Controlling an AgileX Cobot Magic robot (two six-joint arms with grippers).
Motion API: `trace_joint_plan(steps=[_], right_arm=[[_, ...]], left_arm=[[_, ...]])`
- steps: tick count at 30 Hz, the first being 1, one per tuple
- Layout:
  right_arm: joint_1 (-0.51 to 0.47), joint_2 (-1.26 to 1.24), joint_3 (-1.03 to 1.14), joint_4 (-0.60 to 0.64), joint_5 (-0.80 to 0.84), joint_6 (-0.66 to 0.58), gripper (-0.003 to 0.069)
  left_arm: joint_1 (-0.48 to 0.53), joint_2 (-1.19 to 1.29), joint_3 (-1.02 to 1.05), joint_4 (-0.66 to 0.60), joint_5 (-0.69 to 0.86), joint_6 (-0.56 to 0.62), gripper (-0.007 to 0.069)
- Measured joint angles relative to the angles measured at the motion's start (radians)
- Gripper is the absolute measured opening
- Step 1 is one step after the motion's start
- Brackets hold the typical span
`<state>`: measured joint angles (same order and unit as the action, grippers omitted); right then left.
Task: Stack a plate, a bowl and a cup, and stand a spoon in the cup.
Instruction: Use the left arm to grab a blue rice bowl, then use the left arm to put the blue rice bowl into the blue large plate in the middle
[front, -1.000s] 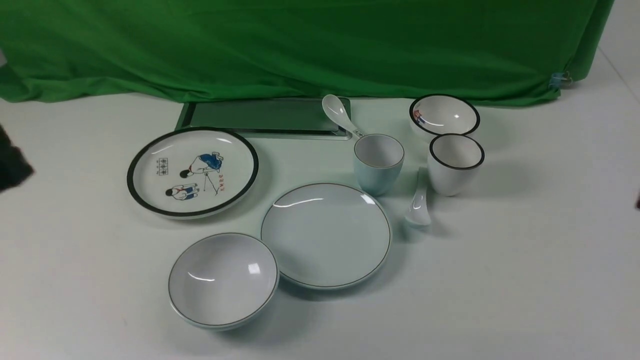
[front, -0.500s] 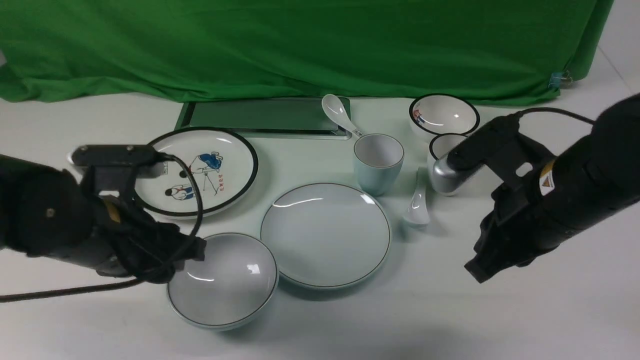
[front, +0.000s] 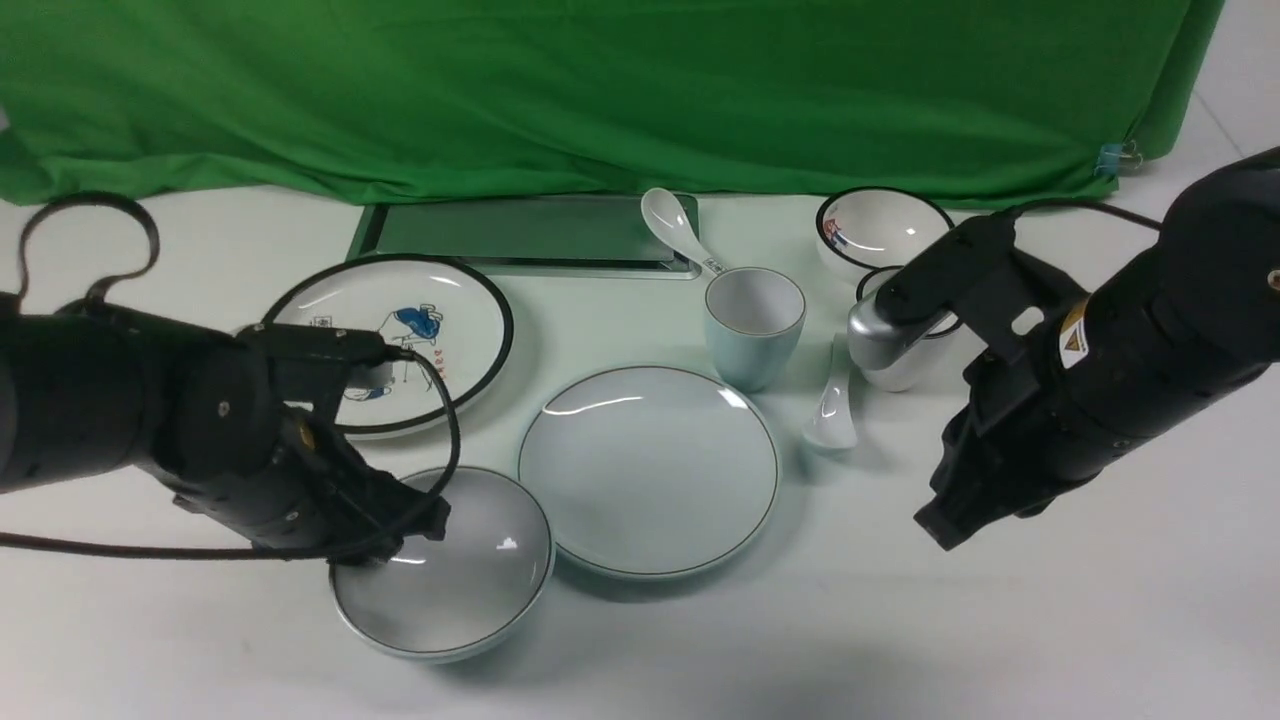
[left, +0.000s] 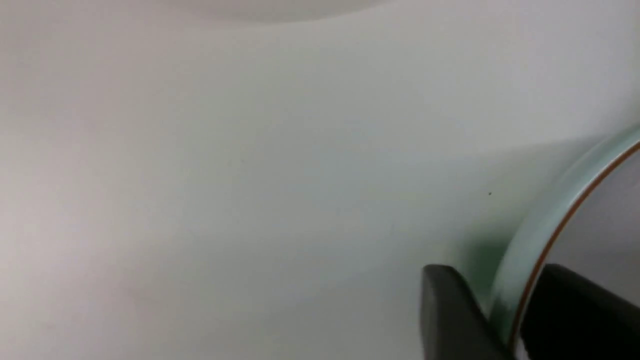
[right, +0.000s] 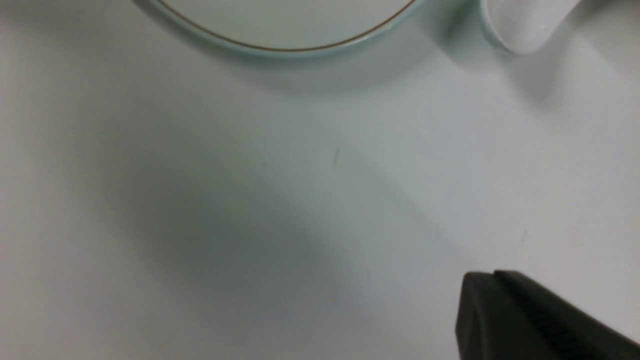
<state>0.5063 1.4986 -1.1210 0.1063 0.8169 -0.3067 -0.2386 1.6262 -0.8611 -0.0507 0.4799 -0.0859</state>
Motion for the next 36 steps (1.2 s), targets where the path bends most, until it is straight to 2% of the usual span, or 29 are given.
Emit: trace_joint_plan(steps=[1, 3, 6, 11, 15, 19, 24, 27, 32, 33, 34, 36], right_arm=[[0.0, 0.0, 0.0, 0.0, 0.0, -0.001, 0.0039], [0.0, 0.0, 0.0, 0.001, 0.002, -0.001, 0.0041], [0.0, 0.0, 0.0, 0.006, 0.011, 0.0, 0.0046], [0.0, -0.015, 0.0, 0.036, 0.019, 0.001, 0.005], [0.0, -0.018, -0.001, 0.046, 0.02, 0.001, 0.005], [0.0, -0.018, -0.001, 0.049, 0.02, 0.005, 0.0051], [0.0, -0.018, -0.001, 0.05, 0.001, 0.014, 0.0059], [0.0, -0.018, -0.01, 0.05, -0.007, 0.017, 0.008], [0.0, -0.012, -0.05, 0.05, -0.04, 0.018, 0.0195], [0.0, -0.011, -0.05, 0.05, -0.04, 0.018, 0.0201], [0.0, 0.0, -0.076, 0.05, -0.044, 0.018, 0.0242], [0.0, 0.025, -0.114, 0.05, -0.048, 0.019, 0.0271]], left_arm=[[0.0, -0.02, -0.03, 0.0, 0.038, 0.022, 0.0018], [0.0, -0.047, -0.054, -0.002, 0.082, 0.03, -0.0006], [0.0, -0.082, -0.107, -0.042, 0.109, 0.049, -0.0009], [0.0, -0.073, -0.232, -0.284, 0.086, 0.232, -0.001], [0.0, 0.03, -0.287, -0.353, 0.049, 0.272, -0.0011], [-0.005, 0.148, -0.354, -0.403, 0.076, 0.302, -0.0011], [-0.051, 0.265, -0.456, -0.41, 0.113, 0.32, -0.0011], [-0.09, 0.298, -0.498, -0.37, 0.124, 0.301, -0.0011], [-0.132, 0.334, -0.522, -0.277, 0.125, 0.251, -0.0005], [-0.132, 0.334, -0.522, -0.277, 0.125, 0.249, -0.0004], [-0.136, 0.336, -0.526, -0.269, 0.127, 0.245, 0.0009], [-0.139, 0.336, -0.532, -0.261, 0.135, 0.244, 0.0051]])
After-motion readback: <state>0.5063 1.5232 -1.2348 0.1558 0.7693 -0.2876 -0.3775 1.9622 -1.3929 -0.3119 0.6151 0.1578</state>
